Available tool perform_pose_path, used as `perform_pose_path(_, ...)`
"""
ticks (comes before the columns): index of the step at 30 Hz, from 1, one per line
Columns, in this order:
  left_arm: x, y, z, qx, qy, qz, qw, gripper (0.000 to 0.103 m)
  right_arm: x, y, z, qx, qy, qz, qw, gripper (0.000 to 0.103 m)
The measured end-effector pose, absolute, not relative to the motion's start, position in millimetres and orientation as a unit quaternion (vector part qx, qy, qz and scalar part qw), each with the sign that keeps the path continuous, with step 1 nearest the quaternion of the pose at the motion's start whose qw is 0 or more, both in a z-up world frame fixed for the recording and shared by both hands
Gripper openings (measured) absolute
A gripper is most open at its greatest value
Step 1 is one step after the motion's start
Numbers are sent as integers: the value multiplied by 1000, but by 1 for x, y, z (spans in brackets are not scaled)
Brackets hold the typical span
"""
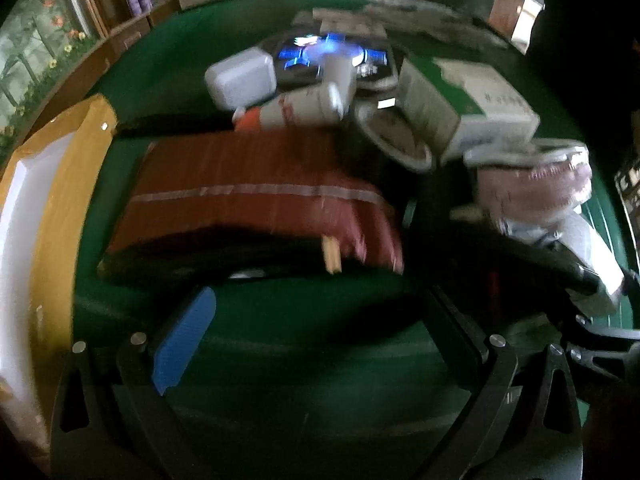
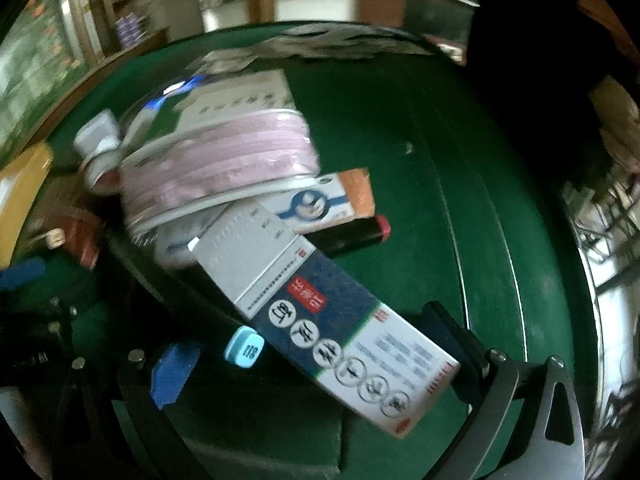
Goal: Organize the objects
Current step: 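Grasp a black marker with the right gripper while the left gripper grasps another black marker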
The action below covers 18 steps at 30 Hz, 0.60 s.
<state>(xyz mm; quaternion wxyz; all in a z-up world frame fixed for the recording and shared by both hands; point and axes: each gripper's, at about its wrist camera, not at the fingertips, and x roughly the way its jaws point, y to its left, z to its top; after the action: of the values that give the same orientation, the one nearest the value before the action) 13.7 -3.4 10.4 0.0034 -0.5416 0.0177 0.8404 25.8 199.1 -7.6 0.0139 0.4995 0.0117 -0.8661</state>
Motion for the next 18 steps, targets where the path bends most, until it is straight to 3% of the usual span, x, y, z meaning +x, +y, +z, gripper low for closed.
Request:
perform_pose_path(3,34,-16,31,-544,14,839,12,103,39,201,-4,529,-3,-848,19,103)
perform_pose_path(8,56,-53,62,-522,-9,852,18,103,80,208,31,485,-33,-873,44,103)
perform_pose_path(18,33,-63,54,-548,17,835,51,103,71,180,54,451,-23,-888,81,103)
